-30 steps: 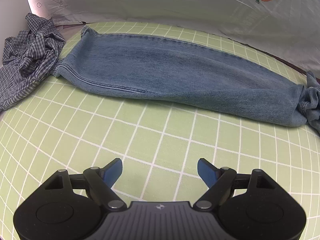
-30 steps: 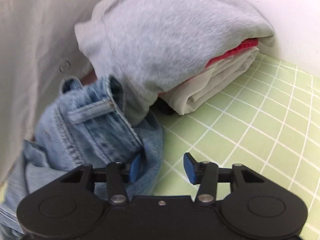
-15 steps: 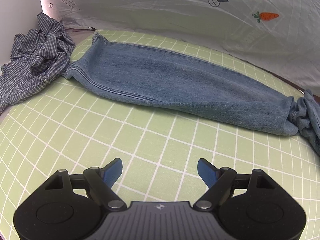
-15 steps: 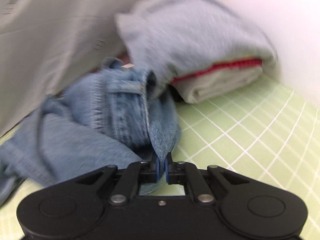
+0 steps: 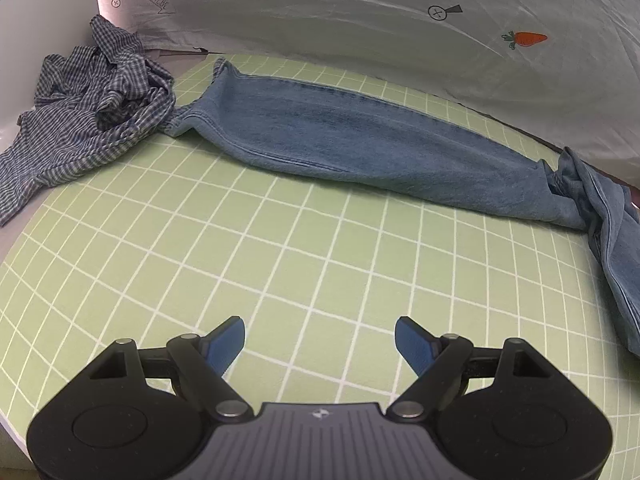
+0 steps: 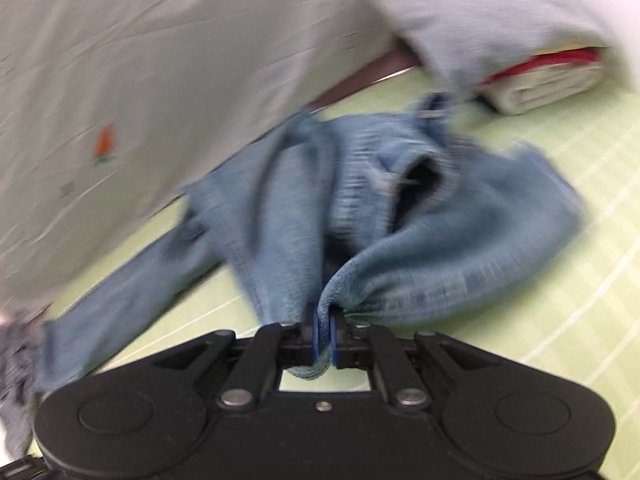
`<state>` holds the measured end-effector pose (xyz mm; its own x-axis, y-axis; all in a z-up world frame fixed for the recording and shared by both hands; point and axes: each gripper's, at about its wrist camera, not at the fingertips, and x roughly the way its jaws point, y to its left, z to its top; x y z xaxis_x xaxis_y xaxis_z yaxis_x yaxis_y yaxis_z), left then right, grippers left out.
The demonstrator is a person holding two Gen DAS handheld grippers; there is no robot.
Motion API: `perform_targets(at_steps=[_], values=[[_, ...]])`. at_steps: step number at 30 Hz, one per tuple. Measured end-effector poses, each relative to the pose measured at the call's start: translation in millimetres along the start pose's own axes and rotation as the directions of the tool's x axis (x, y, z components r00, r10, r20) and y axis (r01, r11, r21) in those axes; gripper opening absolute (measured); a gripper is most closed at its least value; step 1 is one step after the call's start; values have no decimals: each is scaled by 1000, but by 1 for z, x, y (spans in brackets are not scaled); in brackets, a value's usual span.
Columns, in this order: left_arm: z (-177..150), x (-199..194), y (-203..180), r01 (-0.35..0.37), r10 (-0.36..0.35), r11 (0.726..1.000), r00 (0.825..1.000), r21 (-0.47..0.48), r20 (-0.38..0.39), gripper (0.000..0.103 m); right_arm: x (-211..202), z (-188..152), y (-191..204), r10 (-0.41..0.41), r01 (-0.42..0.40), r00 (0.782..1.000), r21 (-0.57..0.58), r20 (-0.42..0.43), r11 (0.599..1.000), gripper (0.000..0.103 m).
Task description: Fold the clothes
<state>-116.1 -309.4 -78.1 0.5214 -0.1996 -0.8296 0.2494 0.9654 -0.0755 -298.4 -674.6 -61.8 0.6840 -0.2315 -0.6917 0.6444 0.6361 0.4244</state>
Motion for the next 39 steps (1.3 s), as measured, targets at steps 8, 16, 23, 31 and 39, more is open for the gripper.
perform_targets(at_steps=[8, 16, 23, 31, 39], values=[[-18, -5, 1, 8, -8, 1000, 1000, 8, -29, 83, -10, -20, 31, 39, -39, 999, -35, -1, 999, 16], [-42, -12, -32, 27, -25, 999, 998, 43, -50, 83, -49, -13, -14, -72, 76, 993, -44, 96, 996, 55], [-61, -22, -23, -15, 15, 1000, 998, 6, -68, 83, -19, -14, -81, -359, 359, 933, -2, 14, 933, 70], [-70, -34, 6, -50, 49, 999, 996, -21, -69, 83, -11, -27, -93, -307, 307, 952, 3, -23, 952, 10], [-62, -34, 42, -53, 52, 998, 997, -23, -59, 83, 0, -69, -14, -192, 175, 976, -150, -103, 973, 2]])
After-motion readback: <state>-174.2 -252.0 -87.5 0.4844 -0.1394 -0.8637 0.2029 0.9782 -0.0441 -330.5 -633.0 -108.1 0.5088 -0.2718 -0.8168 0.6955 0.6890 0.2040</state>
